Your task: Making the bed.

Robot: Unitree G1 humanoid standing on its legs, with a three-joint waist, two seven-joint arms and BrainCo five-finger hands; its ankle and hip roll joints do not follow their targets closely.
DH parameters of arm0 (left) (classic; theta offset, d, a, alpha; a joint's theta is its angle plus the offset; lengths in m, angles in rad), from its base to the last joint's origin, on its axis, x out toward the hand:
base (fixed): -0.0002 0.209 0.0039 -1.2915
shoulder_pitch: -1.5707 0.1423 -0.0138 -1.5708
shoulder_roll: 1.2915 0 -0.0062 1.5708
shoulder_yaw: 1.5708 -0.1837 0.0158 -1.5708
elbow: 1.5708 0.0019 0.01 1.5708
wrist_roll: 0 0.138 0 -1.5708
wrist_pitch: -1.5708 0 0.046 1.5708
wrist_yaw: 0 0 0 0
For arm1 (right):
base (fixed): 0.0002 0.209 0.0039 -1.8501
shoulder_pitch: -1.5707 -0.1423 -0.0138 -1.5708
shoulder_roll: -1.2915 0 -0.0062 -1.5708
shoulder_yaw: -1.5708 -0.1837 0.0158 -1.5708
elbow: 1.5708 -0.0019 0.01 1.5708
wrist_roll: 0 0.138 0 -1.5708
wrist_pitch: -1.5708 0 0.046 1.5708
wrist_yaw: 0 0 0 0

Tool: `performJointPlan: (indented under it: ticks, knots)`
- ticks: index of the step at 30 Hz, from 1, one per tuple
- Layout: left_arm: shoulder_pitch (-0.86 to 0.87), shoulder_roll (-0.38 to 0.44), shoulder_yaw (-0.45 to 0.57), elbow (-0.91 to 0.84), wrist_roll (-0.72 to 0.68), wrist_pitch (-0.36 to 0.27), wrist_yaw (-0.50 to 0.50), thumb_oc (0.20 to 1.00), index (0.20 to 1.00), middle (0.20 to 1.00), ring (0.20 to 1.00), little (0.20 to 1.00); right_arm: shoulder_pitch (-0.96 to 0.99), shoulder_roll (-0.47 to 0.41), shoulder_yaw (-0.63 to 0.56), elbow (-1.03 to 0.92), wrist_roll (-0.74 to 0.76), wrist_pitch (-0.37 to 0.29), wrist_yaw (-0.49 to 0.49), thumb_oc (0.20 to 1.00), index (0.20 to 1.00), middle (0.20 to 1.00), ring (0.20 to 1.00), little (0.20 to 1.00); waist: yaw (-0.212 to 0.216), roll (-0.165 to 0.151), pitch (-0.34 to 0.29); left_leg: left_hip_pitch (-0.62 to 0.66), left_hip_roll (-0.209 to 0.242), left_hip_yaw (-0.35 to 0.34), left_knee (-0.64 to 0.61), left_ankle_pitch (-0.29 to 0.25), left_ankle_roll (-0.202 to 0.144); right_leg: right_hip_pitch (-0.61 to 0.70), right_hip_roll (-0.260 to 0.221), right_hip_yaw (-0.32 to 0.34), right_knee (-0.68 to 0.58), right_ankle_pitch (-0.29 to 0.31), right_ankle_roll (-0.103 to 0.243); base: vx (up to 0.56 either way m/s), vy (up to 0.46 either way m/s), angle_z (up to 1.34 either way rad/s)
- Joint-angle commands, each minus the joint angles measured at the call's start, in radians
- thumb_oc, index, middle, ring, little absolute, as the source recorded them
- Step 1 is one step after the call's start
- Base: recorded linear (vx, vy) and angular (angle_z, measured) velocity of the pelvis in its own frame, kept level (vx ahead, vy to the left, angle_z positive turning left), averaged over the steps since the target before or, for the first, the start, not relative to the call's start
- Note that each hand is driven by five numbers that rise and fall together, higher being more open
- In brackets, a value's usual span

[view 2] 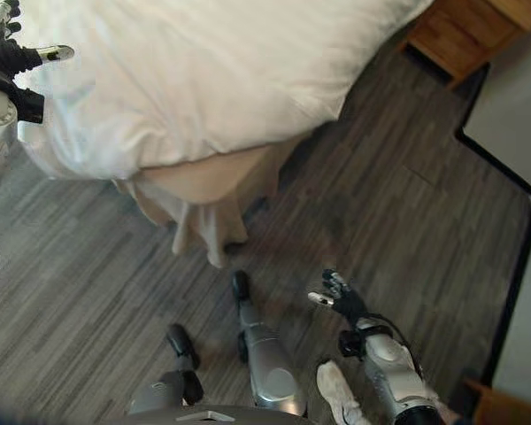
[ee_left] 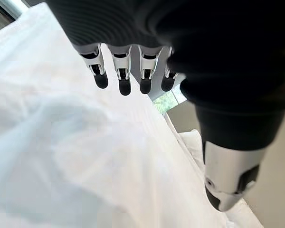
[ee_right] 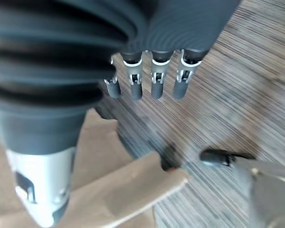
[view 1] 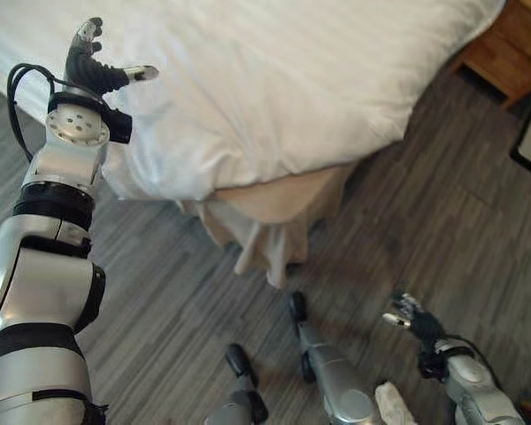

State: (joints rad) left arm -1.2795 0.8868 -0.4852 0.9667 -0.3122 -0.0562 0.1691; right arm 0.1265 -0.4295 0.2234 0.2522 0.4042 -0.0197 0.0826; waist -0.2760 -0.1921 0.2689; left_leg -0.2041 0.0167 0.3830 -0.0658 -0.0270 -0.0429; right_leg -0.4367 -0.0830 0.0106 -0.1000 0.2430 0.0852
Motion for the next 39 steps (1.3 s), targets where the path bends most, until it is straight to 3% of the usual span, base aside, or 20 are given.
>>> performJointPlan:
  ticks: [1, 10, 18, 19, 20, 25, 26, 28, 31, 35, 36, 37, 39]
  knots:
    - [-0.144, 0.054, -0.057, 0.025, -0.013, -0.079, 0.029, 1.0, 1.0, 1.0, 1.0, 1.0, -0.065, -0.039, -0.05, -0.009, 0.03, -0.084, -0.004, 1.0, 1.0, 1.0, 1.0, 1.0, 0.021, 0.065, 0.044, -0.058, 0.103, -0.15, -0.021, 0.11, -0.076, 0.082, -0.089, -0.028, 0.013, -0.065, 0.152, -0.07, 0.025, -0.01]
    - [-0.298, 0.064, -0.246, 0.108, 0.118, -0.064, -0.01, 1.0, 1.0, 1.0, 1.0, 1.0, -0.12, -0.052, -0.091, -0.071, 0.081, -0.167, -0.052, 1.0, 1.0, 1.0, 1.0, 1.0, -0.007, 0.075, 0.114, -0.195, 0.089, -0.156, -0.021, 0.131, -0.072, -0.054, -0.091, -0.027, 0.013, -0.03, 0.163, -0.06, 0.013, 0.05]
    - [-0.198, -0.023, -0.221, 0.088, 0.17, -0.05, -0.059, 1.0, 1.0, 1.0, 1.0, 1.0, -0.106, -0.004, -0.131, -0.121, 0.063, -0.204, -0.116, 1.0, 1.0, 1.0, 1.0, 1.0, -0.02, 0.073, 0.166, -0.222, 0.085, -0.161, -0.021, 0.134, -0.067, -0.093, -0.09, -0.014, 0.013, -0.025, 0.16, -0.02, 0.009, 0.03]
    - [-0.204, -0.029, -0.24, 0.085, 0.187, -0.049, -0.073, 0.482, 0.482, 0.482, 0.482, 0.482, -0.105, -0.005, -0.135, -0.128, 0.065, -0.209, -0.118, 1.0, 1.0, 1.0, 1.0, 1.0, -0.022, 0.075, 0.17, -0.22, 0.084, -0.161, -0.021, 0.133, -0.067, -0.092, -0.09, -0.013, 0.013, -0.026, 0.16, -0.03, 0.036, 0.0]
    - [-0.214, -0.03, -0.258, 0.079, 0.203, -0.051, -0.074, 0.2, 0.2, 0.2, 0.2, 0.2, -0.105, -0.007, -0.137, -0.137, 0.066, -0.213, -0.116, 1.0, 1.0, 1.0, 1.0, 1.0, -0.021, 0.076, 0.174, -0.217, 0.083, -0.16, -0.021, 0.133, -0.067, -0.09, -0.091, -0.011, 0.013, -0.026, 0.16, 0.0, 0.0, 0.0]
    - [-0.226, -0.052, -0.343, -0.041, 0.31, -0.051, -0.061, 0.2, 0.2, 0.2, 0.2, 0.2, -0.12, -0.014, -0.135, -0.122, 0.04, -0.219, -0.147, 1.0, 1.0, 1.0, 1.0, 1.0, -0.013, 0.098, 0.188, -0.197, 0.078, -0.166, -0.021, 0.132, -0.067, -0.071, -0.094, -0.015, 0.013, -0.029, 0.159, 0.0, 0.0, 0.0]
    - [-0.154, -0.099, -0.345, -0.139, 0.377, -0.041, -0.062, 0.2, 0.2, 0.2, 0.2, 0.2, -0.123, -0.009, -0.135, -0.109, 0.019, -0.212, -0.165, 1.0, 1.0, 1.0, 1.0, 1.0, -0.003, 0.109, 0.194, -0.18, 0.075, -0.171, -0.021, 0.13, -0.066, -0.051, -0.098, -0.02, 0.013, -0.036, 0.156, 0.0, 0.0, 0.0]
    - [-0.118, -0.133, -0.333, -0.173, 0.398, -0.029, -0.062, 0.2, 0.2, 0.2, 0.2, 0.2, -0.128, -0.008, -0.132, -0.103, 0.014, -0.207, -0.171, 1.0, 1.0, 1.0, 1.0, 1.0, 0.001, 0.111, 0.194, -0.169, 0.074, -0.173, -0.021, 0.127, -0.065, -0.038, -0.099, -0.023, 0.013, -0.038, 0.154, 0.0, 0.0, 0.0]
    - [0.062, -0.282, -0.214, -0.202, 0.379, -0.016, -0.059, 0.2, 0.2, 0.2, 0.2, 0.2, -0.143, -0.006, -0.129, -0.093, 0.004, -0.196, -0.186, 1.0, 1.0, 1.0, 1.0, 1.0, 0.016, 0.113, 0.194, -0.136, 0.075, -0.177, -0.021, 0.121, -0.061, -0.003, -0.099, -0.026, 0.013, -0.047, 0.147, -0.01, -0.024, 0.01]
    - [0.379, -0.459, -0.171, -0.451, 0.401, -0.017, -0.139, 0.2, 0.2, 0.2, 0.2, 0.2, -0.116, -0.002, -0.186, -0.082, -0.04, -0.173, -0.206, 1.0, 1.0, 1.0, 1.0, 1.0, 0.059, 0.14, 0.177, -0.087, 0.072, -0.194, -0.021, 0.116, -0.055, 0.057, -0.106, -0.035, 0.013, -0.061, 0.136, 0.0, -0.034, 0.13]
    - [0.438, -0.477, -0.163, -0.484, 0.402, -0.016, -0.156, 0.2, 0.2, 0.2, 0.2, 0.2, -0.108, -0.001, -0.196, -0.08, -0.048, -0.17, -0.21, 1.0, 1.0, 1.0, 1.0, 1.0, 0.067, 0.149, 0.171, -0.076, 0.073, -0.197, -0.021, 0.114, -0.055, 0.073, -0.108, -0.039, 0.013, -0.065, 0.135, 0.07, -0.058, 0.05]
    - [0.61, -0.505, -0.12, -0.552, 0.395, -0.019, -0.189, 0.2, 0.2, 0.2, 0.2, 0.2, -0.089, 0.013, -0.225, -0.059, -0.061, -0.164, -0.221, 1.0, 1.0, 1.0, 1.0, 1.0, 0.093, 0.172, 0.149, -0.035, 0.068, -0.209, -0.021, 0.11, -0.054, 0.124, -0.11, -0.051, 0.013, -0.083, 0.126, 0.08, -0.044, 0.09]
    - [0.693, -0.527, -0.099, -0.548, 0.374, -0.015, -0.194, 0.2, 0.2, 0.2, 0.2, 0.2, -0.081, 0.019, -0.232, -0.054, -0.064, -0.156, -0.22, 1.0, 1.0, 1.0, 1.0, 1.0, 0.108, 0.183, 0.131, -0.006, 0.067, -0.215, -0.021, 0.107, -0.053, 0.16, -0.112, -0.062, 0.013, -0.094, 0.121, 0.07, -0.034, 0.06]
